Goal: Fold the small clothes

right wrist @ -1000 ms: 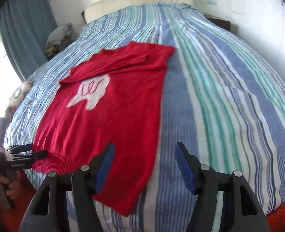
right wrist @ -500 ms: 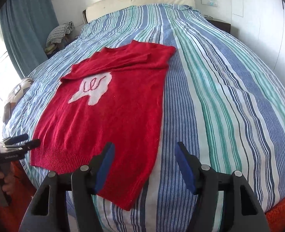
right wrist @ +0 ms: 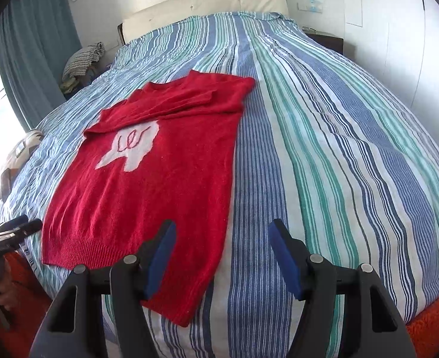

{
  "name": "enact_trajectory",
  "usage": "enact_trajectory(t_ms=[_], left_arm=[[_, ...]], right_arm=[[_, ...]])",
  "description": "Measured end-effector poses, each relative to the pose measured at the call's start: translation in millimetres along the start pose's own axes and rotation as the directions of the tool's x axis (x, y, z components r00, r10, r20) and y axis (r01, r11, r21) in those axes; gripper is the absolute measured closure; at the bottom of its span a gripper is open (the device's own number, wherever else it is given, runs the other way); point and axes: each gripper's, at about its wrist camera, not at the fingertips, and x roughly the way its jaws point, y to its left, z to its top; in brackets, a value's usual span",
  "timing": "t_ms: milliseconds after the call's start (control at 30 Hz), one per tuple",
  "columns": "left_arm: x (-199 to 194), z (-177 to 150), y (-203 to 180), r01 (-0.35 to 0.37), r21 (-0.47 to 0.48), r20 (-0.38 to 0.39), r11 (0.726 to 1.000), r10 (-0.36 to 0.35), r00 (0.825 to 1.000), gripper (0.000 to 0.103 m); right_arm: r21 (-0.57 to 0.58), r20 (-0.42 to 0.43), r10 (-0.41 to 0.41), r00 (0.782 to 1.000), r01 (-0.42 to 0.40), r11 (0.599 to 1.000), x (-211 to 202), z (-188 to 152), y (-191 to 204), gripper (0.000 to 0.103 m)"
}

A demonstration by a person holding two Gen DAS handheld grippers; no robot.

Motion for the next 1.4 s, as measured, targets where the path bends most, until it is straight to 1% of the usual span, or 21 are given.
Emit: enact_trajectory(t_ms=[67,167,233,367,533,800,1133,1400], left_arm=[[1.4,2.5,6.2,0.003,-0.031,0.002,1.000,-0.003,1.000,0.008],[8.7,3.3,8.6,-0.012,-0.037,-0.028,0.999,0.011,1.000,0.008],[12.3,3.3,6.1,-0.011,-0.028,-0.040,1.000,0.010,0.999,0.008],[18.3,2.7,-3.6,-0.014,0.019,-0.050,1.000,0.015,0.999,0.008],[22.4,0.7,-6.0,-0.017,0.030,-0.063,0.999,0.018,0.998,0.008],[27.9,-0.3,0.5,-0.037,0.006,-0.085,0.999,0.037,0.996,0.008],[26.6,1.6,9.1,-0.052,-0.031,-0.076,0.998,0.050,0.996,0.008],[27.3,2.4,17.4,-0.064,-0.067,-0.085,0.996,0.058,0.995,0.008]], right_arm=[[0.012,-0.002,-0.001,1.000,0.001,1.000,0.4,1.3,-2.6,0.039],[0.020,-0.005,-0.001,1.000,0.001,1.000,0.6,1.3,-4.8,0.039],[0.016,-0.007,0.002,1.000,-0.002,1.000,0.8,1.2,-4.1,0.039],[-0.001,-0.011,0.006,1.000,-0.006,1.000,3.1,0.6,-0.8,0.039],[0.017,-0.019,0.005,1.000,-0.005,1.000,5.5,-1.1,-4.2,0.039],[0.068,-0.031,0.004,1.000,-0.002,0.998,8.5,-2.3,-15.3,0.039],[0.072,-0.026,-0.002,1.000,0.004,0.997,7.2,-1.9,-17.0,0.039],[0.076,-0.024,-0.003,1.000,0.004,0.997,6.9,-1.7,-18.5,0.039]])
